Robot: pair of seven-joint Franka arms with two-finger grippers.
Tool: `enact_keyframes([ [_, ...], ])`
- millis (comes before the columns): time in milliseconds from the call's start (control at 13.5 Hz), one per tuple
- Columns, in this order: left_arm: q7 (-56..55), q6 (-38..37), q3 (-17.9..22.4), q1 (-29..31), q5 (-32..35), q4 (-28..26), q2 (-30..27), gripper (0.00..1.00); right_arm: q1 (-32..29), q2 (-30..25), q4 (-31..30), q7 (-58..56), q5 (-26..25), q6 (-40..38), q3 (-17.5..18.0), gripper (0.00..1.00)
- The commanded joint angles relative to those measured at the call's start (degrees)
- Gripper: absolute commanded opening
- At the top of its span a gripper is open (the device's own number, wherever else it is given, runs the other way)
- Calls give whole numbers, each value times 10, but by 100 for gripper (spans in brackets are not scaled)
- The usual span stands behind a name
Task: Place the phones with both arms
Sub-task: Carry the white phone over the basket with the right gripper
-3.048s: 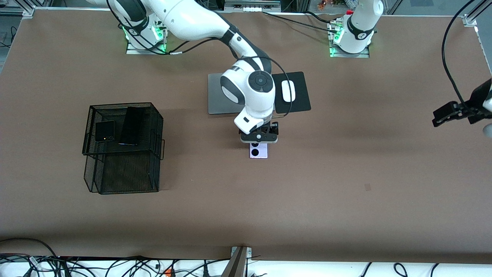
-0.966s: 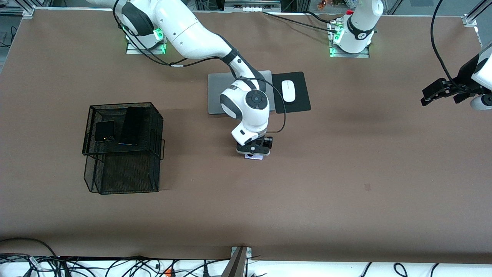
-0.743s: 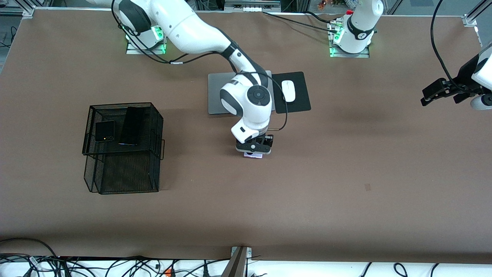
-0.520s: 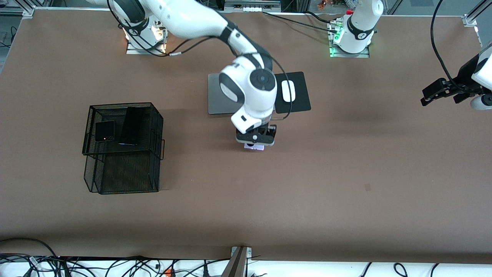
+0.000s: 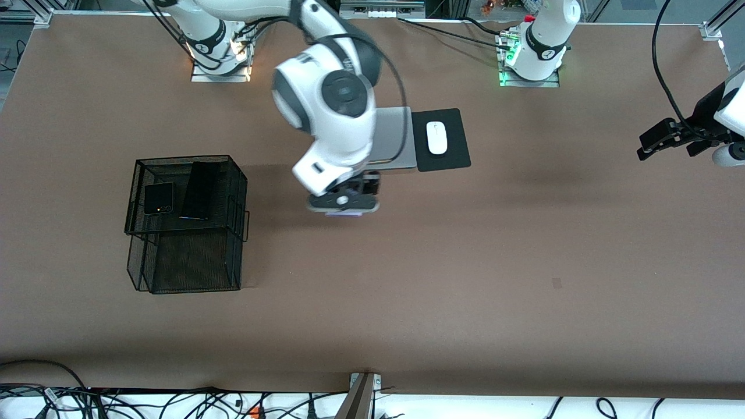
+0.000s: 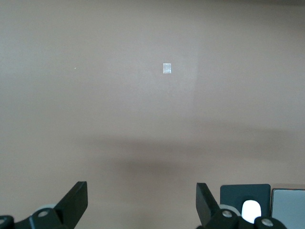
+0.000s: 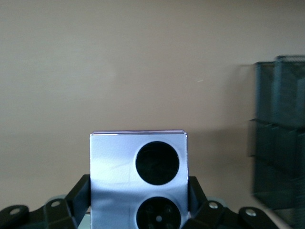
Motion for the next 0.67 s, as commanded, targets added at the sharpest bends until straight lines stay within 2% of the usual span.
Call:
enact_keyframes([
  [0, 11, -5, 2, -1, -11, 3, -4, 100, -23, -94, -137, -104, 43, 25, -48, 0],
  [74, 11, -5, 2, -1, -11, 3, -4, 100, -23, -107, -157, -162, 67, 28, -88, 0],
  [297, 11, -5, 2, -1, -11, 3, -4, 100, -31, -106, -162, -315, 128, 26, -191, 0],
  [446, 11, -5, 2, -1, -11, 3, -4, 100, -52, -97, -161, -387, 159, 29, -230, 0],
  [595, 11, -5, 2, -1, -11, 3, -4, 100, -76, -81, -158, -434, 185, 36, -251, 0],
])
